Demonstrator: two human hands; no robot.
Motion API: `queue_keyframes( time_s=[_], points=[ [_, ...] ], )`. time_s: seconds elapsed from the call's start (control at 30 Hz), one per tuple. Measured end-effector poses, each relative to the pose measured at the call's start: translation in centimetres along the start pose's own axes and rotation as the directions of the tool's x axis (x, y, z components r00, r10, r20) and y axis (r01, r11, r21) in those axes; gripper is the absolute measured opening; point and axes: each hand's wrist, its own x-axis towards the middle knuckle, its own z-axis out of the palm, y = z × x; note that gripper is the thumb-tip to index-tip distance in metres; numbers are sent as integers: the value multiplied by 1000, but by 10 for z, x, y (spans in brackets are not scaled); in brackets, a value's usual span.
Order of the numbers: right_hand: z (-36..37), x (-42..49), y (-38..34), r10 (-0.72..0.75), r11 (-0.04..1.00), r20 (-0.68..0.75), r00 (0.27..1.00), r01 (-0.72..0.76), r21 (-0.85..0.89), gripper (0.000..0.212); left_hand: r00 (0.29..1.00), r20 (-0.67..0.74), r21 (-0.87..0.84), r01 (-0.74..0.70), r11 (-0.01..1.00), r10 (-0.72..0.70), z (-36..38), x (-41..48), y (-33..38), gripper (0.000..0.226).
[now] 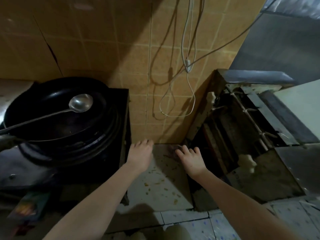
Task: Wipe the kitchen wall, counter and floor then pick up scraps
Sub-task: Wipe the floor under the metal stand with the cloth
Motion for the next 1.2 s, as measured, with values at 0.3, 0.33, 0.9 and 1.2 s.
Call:
queue_keyframes(
  time_s=[0.3, 0.33, 0.9, 1.2],
  points=[
    [129, 53, 25, 17, 999, 59, 998, -18, 27, 47, 997, 55, -45, 50, 998, -47, 126, 53, 0, 39],
    [146, 58, 25, 19, 999, 77, 997, -22, 41, 48, 998, 47, -60, 53, 997, -50, 144, 57, 0, 39],
    [424, 170, 16, 65, 987, 64, 996, -74, 141, 55, 994, -3, 188, 106, 976, -107, 444, 157, -57, 40],
    [512, 242, -17, 112, 938, -126, 986, -63, 342, 52, 977, -99, 197, 206, 958, -190, 544, 196, -99, 34]
  ],
)
